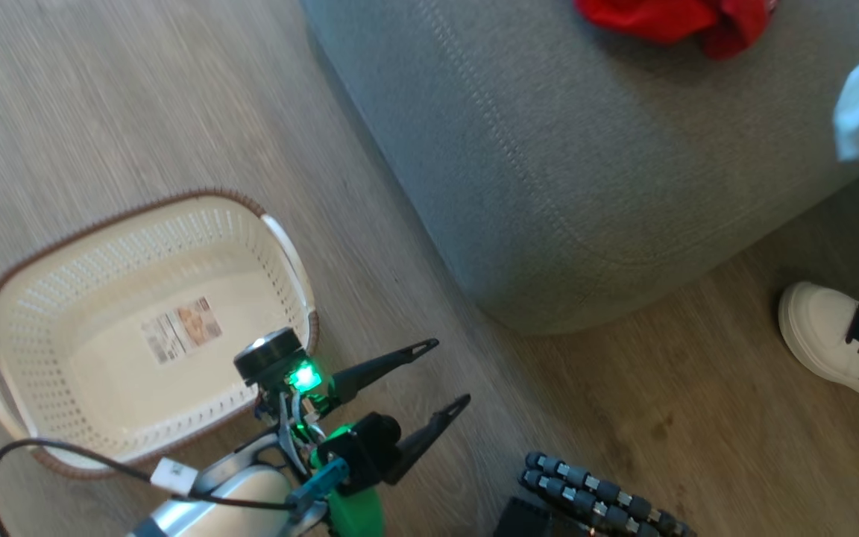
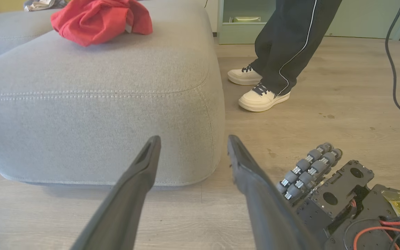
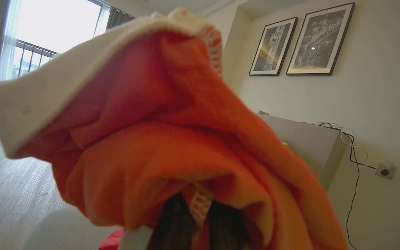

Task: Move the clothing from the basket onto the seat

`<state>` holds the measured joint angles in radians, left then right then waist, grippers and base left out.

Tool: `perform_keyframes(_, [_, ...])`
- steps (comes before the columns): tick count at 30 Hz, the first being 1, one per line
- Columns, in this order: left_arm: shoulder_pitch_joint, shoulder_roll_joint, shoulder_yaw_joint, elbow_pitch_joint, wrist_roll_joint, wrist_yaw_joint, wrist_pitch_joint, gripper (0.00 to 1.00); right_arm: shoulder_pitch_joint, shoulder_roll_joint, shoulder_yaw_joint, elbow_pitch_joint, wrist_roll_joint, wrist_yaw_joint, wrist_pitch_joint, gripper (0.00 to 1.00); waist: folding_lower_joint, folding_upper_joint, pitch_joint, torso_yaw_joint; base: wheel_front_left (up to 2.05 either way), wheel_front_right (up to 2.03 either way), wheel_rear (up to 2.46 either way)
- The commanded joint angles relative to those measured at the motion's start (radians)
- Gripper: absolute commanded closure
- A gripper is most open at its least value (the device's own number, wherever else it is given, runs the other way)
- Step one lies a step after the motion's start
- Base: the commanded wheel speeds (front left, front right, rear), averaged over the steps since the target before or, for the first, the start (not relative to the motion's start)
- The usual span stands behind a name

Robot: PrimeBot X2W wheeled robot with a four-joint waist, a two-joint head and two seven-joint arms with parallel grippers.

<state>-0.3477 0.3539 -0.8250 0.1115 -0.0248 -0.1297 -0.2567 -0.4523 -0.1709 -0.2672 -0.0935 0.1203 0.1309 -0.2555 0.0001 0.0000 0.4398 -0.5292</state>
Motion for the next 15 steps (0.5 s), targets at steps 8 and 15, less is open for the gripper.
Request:
perform_keyframes(8, [-0.053,0.068,-0.023,-0.065,-0.002,-0.001,-0.005,0.00,-0.232,-0.119,-0.014,0.098,0.017,0.000,-0.006,1.00,-0.0001,0.0000,0.119,0.032,0.00,0.00,0.00])
perform_keyframes(15, [-0.077,0.093,-0.030,-0.088,0.004,-0.001,-0.005,0.00,-0.428,-0.209,-0.017,0.278,0.025,0.000,-0.006,1.00,-0.0001,0.0000,0.197,0.083,0.00,0.00,0.00])
